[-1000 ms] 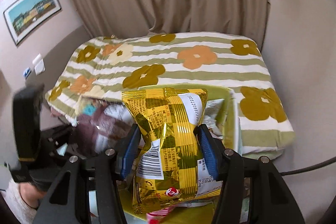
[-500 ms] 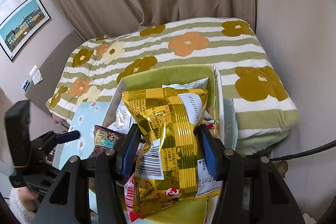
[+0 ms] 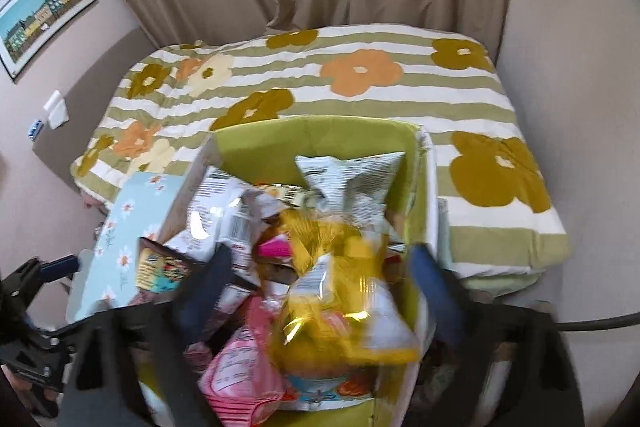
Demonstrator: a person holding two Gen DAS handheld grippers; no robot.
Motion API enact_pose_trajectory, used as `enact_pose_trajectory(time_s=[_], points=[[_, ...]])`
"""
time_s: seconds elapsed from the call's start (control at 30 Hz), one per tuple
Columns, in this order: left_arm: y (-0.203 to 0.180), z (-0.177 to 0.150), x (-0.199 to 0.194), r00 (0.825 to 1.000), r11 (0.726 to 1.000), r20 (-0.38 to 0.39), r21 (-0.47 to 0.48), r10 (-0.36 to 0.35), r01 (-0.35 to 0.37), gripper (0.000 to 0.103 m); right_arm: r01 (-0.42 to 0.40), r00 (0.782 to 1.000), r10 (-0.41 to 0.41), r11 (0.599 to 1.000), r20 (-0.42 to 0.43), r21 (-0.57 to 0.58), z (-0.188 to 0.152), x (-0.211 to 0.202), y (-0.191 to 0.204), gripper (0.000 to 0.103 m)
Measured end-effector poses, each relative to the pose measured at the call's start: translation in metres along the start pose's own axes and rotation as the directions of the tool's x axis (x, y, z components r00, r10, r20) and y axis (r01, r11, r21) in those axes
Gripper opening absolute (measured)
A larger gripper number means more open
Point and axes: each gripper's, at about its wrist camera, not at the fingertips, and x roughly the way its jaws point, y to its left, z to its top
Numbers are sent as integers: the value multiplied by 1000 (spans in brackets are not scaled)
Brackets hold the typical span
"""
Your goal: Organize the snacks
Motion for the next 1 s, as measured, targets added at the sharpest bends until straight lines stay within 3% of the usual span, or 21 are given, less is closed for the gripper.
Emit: enact_pose_trajectory(time_s=[0.3, 0.5, 0.8, 1.0], points=[[18, -25, -42, 997, 999, 71, -33, 9, -7, 103, 2, 995, -6, 999, 104, 40, -21, -55, 27, 98], [30, -43, -103, 980, 1000, 197, -21, 10, -6, 103, 11, 977, -14, 1000, 212, 18, -46, -123, 78, 98], [49, -103, -220, 911, 1000, 412, 1, 27, -30, 103, 75, 917, -74, 997, 393, 12, -116, -224, 159, 98], [65, -149, -258, 885, 999, 464, -13, 39, -38, 103, 145, 884, -147, 989, 444, 39, -166, -250, 194, 102]])
